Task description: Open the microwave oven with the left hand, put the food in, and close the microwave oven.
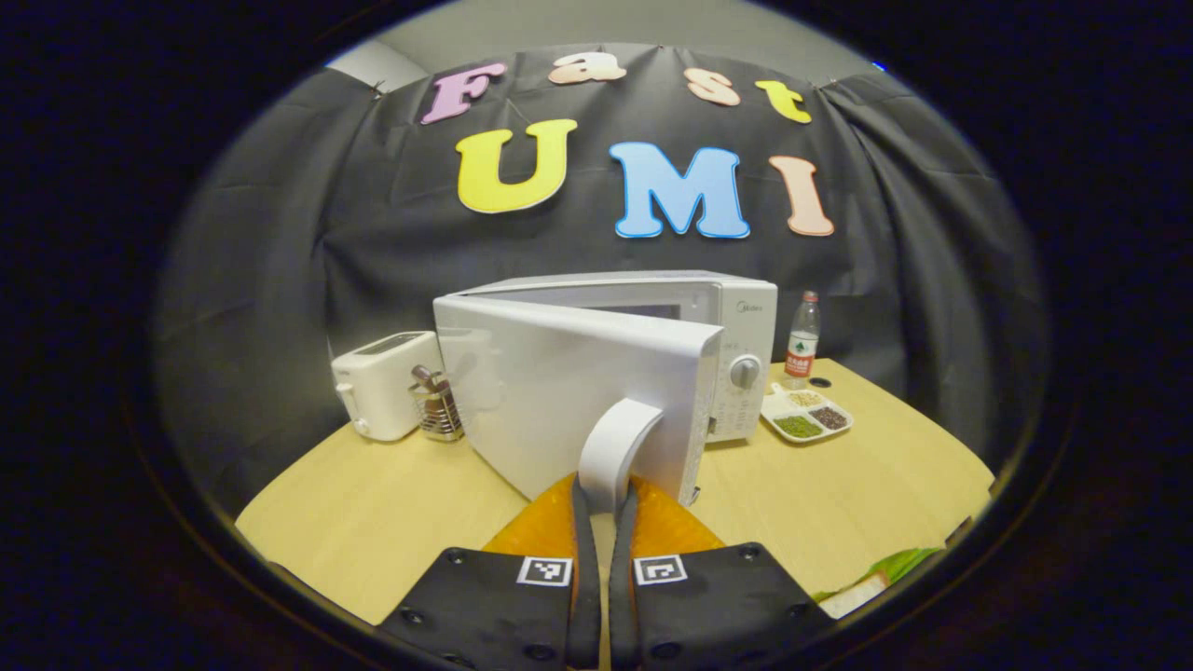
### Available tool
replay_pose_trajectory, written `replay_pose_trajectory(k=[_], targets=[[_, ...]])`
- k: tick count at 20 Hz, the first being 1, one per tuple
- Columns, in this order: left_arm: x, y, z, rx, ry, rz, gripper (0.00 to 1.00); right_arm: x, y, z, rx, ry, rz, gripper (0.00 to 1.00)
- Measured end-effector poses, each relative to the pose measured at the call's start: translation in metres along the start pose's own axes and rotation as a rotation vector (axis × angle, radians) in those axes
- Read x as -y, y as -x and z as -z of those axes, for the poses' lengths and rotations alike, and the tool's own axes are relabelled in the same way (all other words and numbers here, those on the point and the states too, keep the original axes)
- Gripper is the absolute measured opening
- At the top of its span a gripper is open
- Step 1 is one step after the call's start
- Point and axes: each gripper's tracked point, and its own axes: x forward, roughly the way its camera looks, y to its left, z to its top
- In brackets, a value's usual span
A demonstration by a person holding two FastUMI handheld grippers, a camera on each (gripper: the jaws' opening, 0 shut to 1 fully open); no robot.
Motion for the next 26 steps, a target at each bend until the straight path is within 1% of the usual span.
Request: replay_pose_trajectory(k=[2,4,13,17,19,22,23,24,26], targets=[[-0.014,0.01,0.004,-0.001,0.01,-0.006,0.1,-0.017,0.0,-0.003,0.006,-0.006,-0.032,0.97],[-0.026,0.016,0.008,-0.004,0.01,0.001,0.1,-0.03,0.0,-0.009,0.018,-0.008,-0.042,0.97],[-0.098,0.048,0.022,-0.013,-0.002,0.066,0.1,-0.105,0.007,-0.011,0.011,-0.032,-0.01,0.97],[-0.128,0.055,0.025,-0.013,-0.003,0.079,0.1,-0.135,0.012,-0.01,0.004,-0.025,-0.002,0.97],[-0.141,0.054,0.027,-0.011,0.0,0.077,0.1,-0.145,0.014,-0.008,-0.002,-0.021,0.003,0.97],[-0.164,0.058,0.03,-0.006,-0.008,0.053,0.1,-0.153,0.013,-0.002,-0.021,-0.025,0.019,0.97],[-0.171,0.058,0.03,-0.007,-0.015,0.042,0.14,-0.155,0.013,0.0,-0.027,-0.029,0.024,0.97],[-0.179,0.06,0.032,-0.013,-0.016,0.033,0.12,-0.155,0.012,0.001,-0.036,-0.032,0.028,0.97],[-0.185,0.066,0.033,-0.028,0.027,0.045,0.14,-0.155,0.009,0.005,-0.05,-0.038,0.02,0.97]])
